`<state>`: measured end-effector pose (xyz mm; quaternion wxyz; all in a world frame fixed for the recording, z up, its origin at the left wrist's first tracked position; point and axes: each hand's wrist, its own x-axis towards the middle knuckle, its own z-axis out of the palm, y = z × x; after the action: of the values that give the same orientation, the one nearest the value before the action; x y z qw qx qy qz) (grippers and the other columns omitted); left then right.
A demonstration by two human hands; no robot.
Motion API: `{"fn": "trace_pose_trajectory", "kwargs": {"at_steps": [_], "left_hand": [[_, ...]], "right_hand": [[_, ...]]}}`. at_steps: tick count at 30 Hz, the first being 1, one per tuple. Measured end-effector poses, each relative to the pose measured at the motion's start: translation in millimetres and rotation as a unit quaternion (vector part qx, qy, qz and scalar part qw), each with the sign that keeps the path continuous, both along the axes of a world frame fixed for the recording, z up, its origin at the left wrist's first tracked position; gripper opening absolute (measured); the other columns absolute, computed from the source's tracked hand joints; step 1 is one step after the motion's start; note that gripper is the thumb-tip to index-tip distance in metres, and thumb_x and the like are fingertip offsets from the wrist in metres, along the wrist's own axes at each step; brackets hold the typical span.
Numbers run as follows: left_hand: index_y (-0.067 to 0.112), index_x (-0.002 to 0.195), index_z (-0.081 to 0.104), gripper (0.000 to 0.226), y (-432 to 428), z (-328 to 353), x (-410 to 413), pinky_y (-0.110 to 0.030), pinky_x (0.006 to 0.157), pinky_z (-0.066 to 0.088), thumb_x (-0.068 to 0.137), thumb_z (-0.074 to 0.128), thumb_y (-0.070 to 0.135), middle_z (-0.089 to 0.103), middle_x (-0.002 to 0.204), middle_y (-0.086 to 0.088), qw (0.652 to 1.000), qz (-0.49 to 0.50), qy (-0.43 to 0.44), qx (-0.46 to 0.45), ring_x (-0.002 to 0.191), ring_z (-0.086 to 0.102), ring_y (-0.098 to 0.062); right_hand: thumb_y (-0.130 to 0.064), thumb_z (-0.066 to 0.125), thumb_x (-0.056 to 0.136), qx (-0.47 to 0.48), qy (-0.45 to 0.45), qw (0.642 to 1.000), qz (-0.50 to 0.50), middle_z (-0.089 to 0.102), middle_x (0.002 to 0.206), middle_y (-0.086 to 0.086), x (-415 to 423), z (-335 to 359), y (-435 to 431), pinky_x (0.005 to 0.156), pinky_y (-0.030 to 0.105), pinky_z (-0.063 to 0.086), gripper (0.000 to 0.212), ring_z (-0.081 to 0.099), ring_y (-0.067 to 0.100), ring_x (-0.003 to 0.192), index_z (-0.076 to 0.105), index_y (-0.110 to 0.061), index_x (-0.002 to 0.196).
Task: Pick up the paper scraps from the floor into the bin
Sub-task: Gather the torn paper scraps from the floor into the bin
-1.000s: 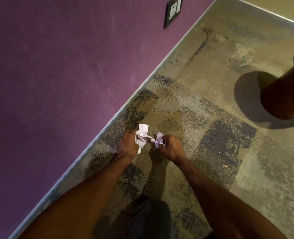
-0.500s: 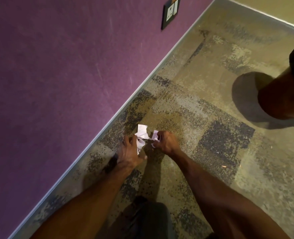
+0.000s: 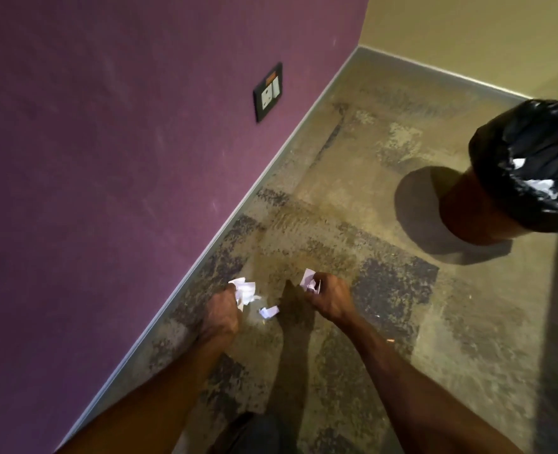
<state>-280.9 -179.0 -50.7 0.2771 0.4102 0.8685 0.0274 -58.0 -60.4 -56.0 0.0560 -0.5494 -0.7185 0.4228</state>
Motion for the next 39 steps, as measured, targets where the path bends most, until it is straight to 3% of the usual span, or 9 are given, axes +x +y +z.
{"fn": "trace_pose_trajectory", "kwargs": {"at_steps": [5,10,18,23,26,30,33,36,39], "left_hand": [[0.027,0.124,0.067,0.031,83.8,62.4,47.3,-0.041,0.089,0.061,0.095,0.065,0.018,0.076,0.117,-0.010,0.997,-0.030,-0.022,0.074,0.106,0.074,-0.033],[0.015,0.131,0.066,0.031,196.5,133.7,142.3,-0.038,0.087,0.053,0.101,0.064,0.015,0.071,0.127,-0.015,0.976,-0.098,-0.044,0.189,0.107,0.067,-0.034],[0.013,0.135,0.065,0.036,339.8,223.2,321.0,-0.042,0.090,0.054,0.099,0.064,0.013,0.071,0.126,-0.016,0.926,-0.216,-0.071,0.300,0.113,0.067,-0.038],[0.011,0.135,0.064,0.033,396.7,233.3,399.3,-0.042,0.093,0.053,0.102,0.063,0.016,0.069,0.129,-0.017,0.929,-0.228,-0.089,0.277,0.117,0.065,-0.038],[0.011,0.136,0.064,0.033,420.0,217.0,432.7,-0.042,0.098,0.053,0.104,0.062,0.023,0.068,0.134,-0.017,0.938,-0.215,-0.109,0.249,0.123,0.064,-0.037],[0.013,0.140,0.057,0.045,442.4,192.9,459.8,-0.040,0.093,0.053,0.102,0.067,0.034,0.065,0.138,-0.015,0.952,-0.178,-0.156,0.196,0.125,0.062,-0.036],[0.013,0.148,0.041,0.063,447.7,182.6,469.4,-0.037,0.089,0.042,0.098,0.069,0.040,0.053,0.147,-0.014,0.951,-0.187,-0.188,0.161,0.135,0.053,-0.036],[0.017,0.154,0.031,0.073,446.2,178.5,468.7,-0.041,0.098,0.042,0.096,0.071,0.034,0.039,0.155,-0.014,0.944,-0.211,-0.198,0.156,0.142,0.044,-0.036],[0.017,0.153,0.034,0.064,449.9,174.2,461.2,-0.038,0.101,0.043,0.099,0.068,0.025,0.038,0.155,-0.013,0.931,-0.248,-0.202,0.174,0.141,0.046,-0.033]], "right_hand": [[-0.029,0.062,0.072,0.027,0.028,0.998,-0.039,0.072,0.063,-0.001,51.9,69.5,49.5,0.068,0.039,0.061,0.014,0.073,0.017,0.062,0.069,-0.020,0.080],[-0.044,0.060,0.068,0.108,0.025,0.987,-0.117,0.073,0.068,0.003,129.3,140.1,118.7,0.068,0.039,0.058,0.030,0.072,0.023,0.070,0.067,-0.019,0.083],[-0.026,0.076,0.081,0.182,0.002,0.953,-0.243,0.068,0.072,0.002,258.0,230.7,217.0,0.063,0.033,0.039,0.012,0.062,0.024,0.071,0.068,-0.018,0.083],[-0.019,0.072,0.074,0.153,-0.003,0.940,-0.304,0.073,0.063,0.004,322.2,239.3,264.5,0.064,0.042,0.066,0.009,0.078,0.021,0.064,0.064,-0.017,0.070],[-0.012,0.075,0.081,0.131,-0.012,0.936,-0.325,0.076,0.073,0.009,346.9,237.9,287.4,0.059,0.034,0.066,0.015,0.079,0.018,0.064,0.063,-0.016,0.073],[-0.027,0.083,0.081,0.106,-0.029,0.935,-0.338,0.077,0.087,0.011,370.1,220.1,311.3,0.071,0.043,0.068,0.023,0.078,0.023,0.077,0.067,-0.014,0.090],[-0.040,0.080,0.087,0.069,0.010,0.930,-0.360,0.068,0.109,0.009,375.6,211.1,316.0,0.054,0.029,0.060,0.044,0.070,0.022,0.084,0.067,-0.011,0.118],[-0.029,0.075,0.090,-0.006,0.122,0.906,-0.406,0.064,0.126,0.014,371.6,202.9,317.4,0.063,0.039,0.068,0.046,0.069,0.025,0.096,0.063,-0.010,0.131],[-0.014,0.065,0.090,0.001,0.126,0.904,-0.409,0.064,0.125,0.016,365.5,196.8,316.5,0.064,0.043,0.068,0.033,0.065,0.027,0.102,0.068,-0.012,0.123]]}}
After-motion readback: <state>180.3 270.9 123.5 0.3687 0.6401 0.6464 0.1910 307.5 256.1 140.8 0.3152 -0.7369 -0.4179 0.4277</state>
